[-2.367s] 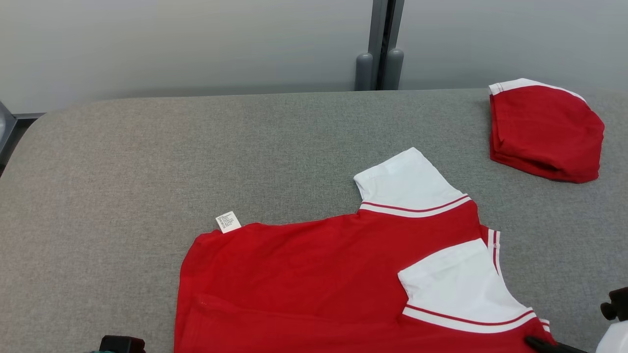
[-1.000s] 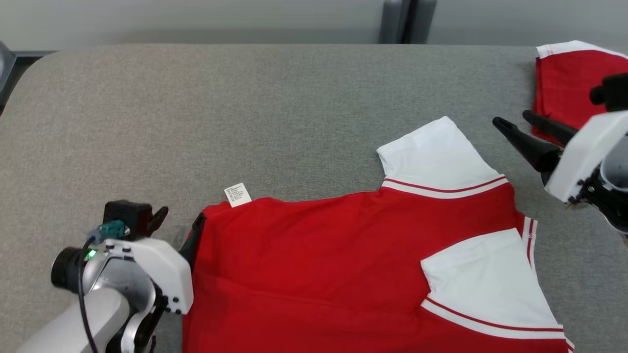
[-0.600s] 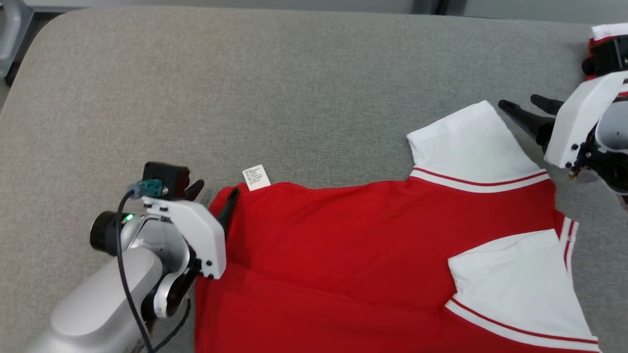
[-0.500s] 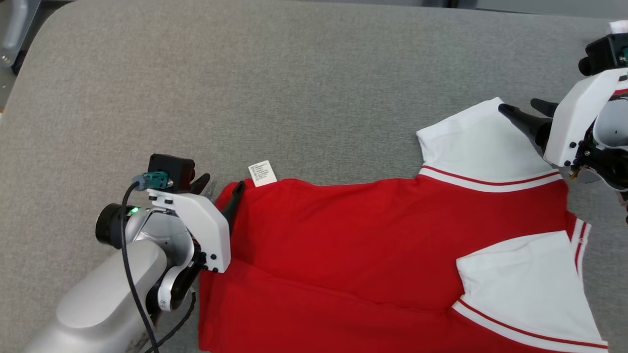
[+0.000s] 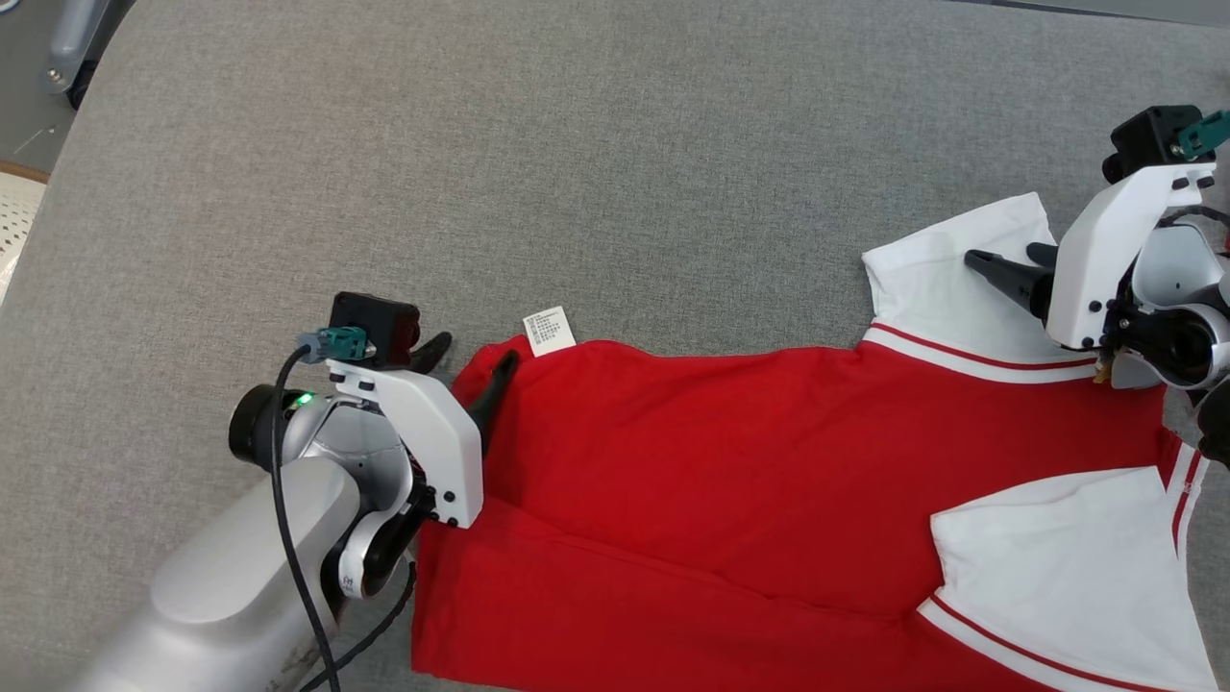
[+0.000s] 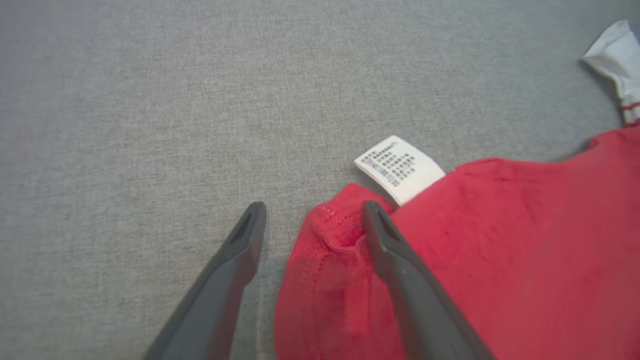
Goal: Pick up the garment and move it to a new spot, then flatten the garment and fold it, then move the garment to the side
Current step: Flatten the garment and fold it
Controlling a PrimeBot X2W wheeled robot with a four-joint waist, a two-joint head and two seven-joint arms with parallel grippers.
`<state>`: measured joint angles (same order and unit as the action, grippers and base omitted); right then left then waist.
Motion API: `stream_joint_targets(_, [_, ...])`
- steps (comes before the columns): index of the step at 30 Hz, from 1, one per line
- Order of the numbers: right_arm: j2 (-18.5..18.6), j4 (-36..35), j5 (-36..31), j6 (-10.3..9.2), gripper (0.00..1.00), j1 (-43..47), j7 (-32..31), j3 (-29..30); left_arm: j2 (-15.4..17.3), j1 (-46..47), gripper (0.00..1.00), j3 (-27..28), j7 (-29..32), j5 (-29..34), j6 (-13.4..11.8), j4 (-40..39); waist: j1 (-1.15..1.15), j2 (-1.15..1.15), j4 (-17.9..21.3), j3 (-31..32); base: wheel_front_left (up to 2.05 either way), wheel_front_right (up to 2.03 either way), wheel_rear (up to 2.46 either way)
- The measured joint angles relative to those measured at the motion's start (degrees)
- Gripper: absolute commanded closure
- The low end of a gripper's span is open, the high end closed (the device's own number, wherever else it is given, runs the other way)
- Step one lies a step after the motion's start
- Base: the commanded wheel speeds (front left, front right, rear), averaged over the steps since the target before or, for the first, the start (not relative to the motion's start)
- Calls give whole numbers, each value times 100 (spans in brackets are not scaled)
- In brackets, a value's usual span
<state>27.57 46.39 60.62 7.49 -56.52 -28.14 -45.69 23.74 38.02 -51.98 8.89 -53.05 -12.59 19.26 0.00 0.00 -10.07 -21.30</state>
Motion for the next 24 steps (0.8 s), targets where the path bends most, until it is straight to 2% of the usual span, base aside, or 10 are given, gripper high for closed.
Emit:
stream_joint_targets(2, [-23, 27, 41, 0, 0, -1, 0, -23, -45, 2, 0, -16, -9, -1, 41, 19, 0, 0, -2, 4, 0, 0, 0])
stream_joint_targets(3, [-31, 34, 44, 0, 20, -1, 0, -45, -63, 4, 0, -32, -10, 0, 44, 31, 0, 0, -1, 8, 0, 0, 0])
stream_joint_targets(4, [-38, 40, 53, 0, 53, -2, -1, -65, -70, 7, 0, -42, -11, 0, 51, 42, 0, 0, 3, 13, 0, 0, 0])
stream_joint_targets(5, [-46, 42, 79, 0, 69, -2, -3, -85, -70, 14, 0, -45, -22, 1, 59, 51, 0, 0, 7, 17, 0, 0, 0])
stream_joint_targets(6, [-52, 42, 90, 0, 100, -2, -8, -100, -70, 24, 0, -46, -40, 1, 63, 55, 0, 0, 10, 20, 0, 0, 0])
stream_joint_targets(18, [-124, -85, 369, -1, 100, 71, 116, -315, -21, 81, 0, -119, 274, -154, 152, 125, 0, 0, 131, 126, 0, 0, 0])
stream_joint_targets(19, [-123, -90, 389, -1, 100, 71, 134, -331, -14, 77, 11, -125, 300, -155, 152, 125, 0, 0, 141, 135, 0, 0, 0])
stream_joint_targets(21, [-123, -99, 421, 0, 100, 73, 165, -361, 0, 52, 55, -133, 352, -190, 154, 125, 0, 0, 157, 151, 0, 0, 0])
stream_joint_targets(23, [-121, -103, 463, -1, 100, 73, 197, -388, 3, 10, 80, -134, 397, -256, 194, 133, 0, 0, 165, 164, 0, 0, 0])
stream_joint_targets(24, [-120, -109, 495, 0, 100, 73, 221, -405, 5, 0, 100, -133, 393, -257, 194, 143, 0, 0, 168, 169, 0, 0, 0])
